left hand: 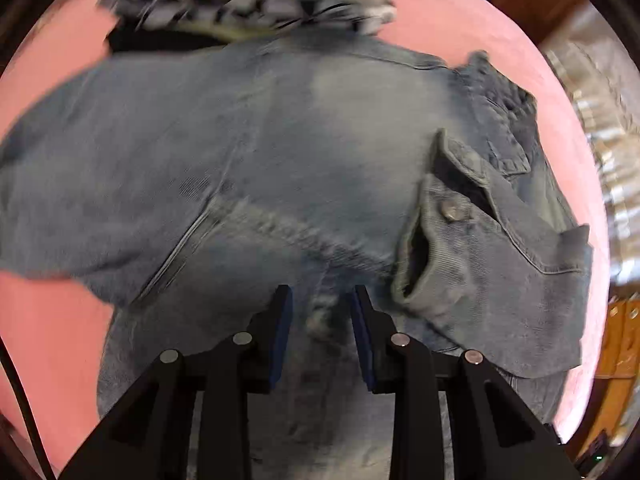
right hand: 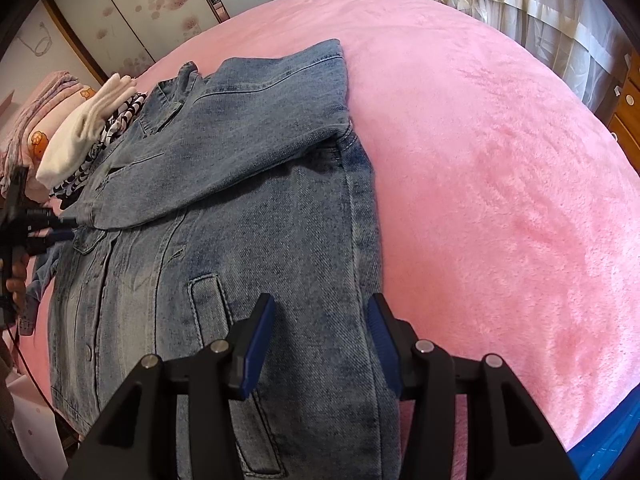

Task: Fold large clothes

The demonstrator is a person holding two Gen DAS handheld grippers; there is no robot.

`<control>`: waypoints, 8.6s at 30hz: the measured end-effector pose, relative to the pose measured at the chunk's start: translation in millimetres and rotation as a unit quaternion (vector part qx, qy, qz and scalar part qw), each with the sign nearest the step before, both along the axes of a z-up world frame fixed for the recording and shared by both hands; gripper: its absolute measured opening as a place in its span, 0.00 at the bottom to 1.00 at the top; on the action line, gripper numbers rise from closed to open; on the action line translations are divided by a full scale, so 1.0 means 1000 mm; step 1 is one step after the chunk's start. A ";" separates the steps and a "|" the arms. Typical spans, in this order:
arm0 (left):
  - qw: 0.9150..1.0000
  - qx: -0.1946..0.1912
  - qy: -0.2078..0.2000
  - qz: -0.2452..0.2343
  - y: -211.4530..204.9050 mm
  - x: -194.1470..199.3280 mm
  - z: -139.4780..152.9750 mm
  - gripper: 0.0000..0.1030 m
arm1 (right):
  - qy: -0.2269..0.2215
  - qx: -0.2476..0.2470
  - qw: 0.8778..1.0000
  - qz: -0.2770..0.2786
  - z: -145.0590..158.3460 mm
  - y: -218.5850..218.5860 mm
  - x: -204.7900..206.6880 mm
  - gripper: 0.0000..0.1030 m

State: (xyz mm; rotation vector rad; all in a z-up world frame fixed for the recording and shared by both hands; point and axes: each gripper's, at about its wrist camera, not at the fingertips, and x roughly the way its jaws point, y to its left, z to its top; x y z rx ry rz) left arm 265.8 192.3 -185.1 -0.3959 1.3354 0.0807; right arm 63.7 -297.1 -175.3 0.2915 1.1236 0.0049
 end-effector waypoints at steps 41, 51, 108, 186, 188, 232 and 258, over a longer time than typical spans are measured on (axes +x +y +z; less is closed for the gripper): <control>0.980 -0.037 -0.192 -0.045 -0.054 -0.031 0.040 0.04 | 0.020 -0.048 0.999 0.014 -0.001 -0.007 0.119 0.43; 0.991 -0.034 -0.123 -0.026 -0.033 -0.015 -0.002 0.17 | 0.008 -0.101 0.994 0.040 0.003 0.003 0.113 0.20; 0.980 0.053 -0.107 -0.159 -0.153 0.031 -0.002 0.68 | -0.022 -0.135 0.988 0.067 -0.012 0.073 0.144 0.49; 0.874 -0.167 -0.173 0.423 0.381 -0.213 0.027 0.75 | -0.041 -0.096 0.948 0.300 0.056 0.408 0.033 0.68; 0.869 -0.162 -0.157 0.440 0.384 -0.215 0.020 0.48 | -0.039 -0.093 0.949 0.297 0.054 0.406 0.035 0.68; 0.918 0.243 -0.245 -0.195 -0.082 -0.111 0.106 0.76 | -0.011 -0.012 0.994 0.104 0.025 0.199 0.058 0.68; 0.953 0.197 -0.186 0.137 0.144 -0.166 0.086 0.81 | 0.058 0.184 0.942 0.275 0.007 0.393 0.115 0.32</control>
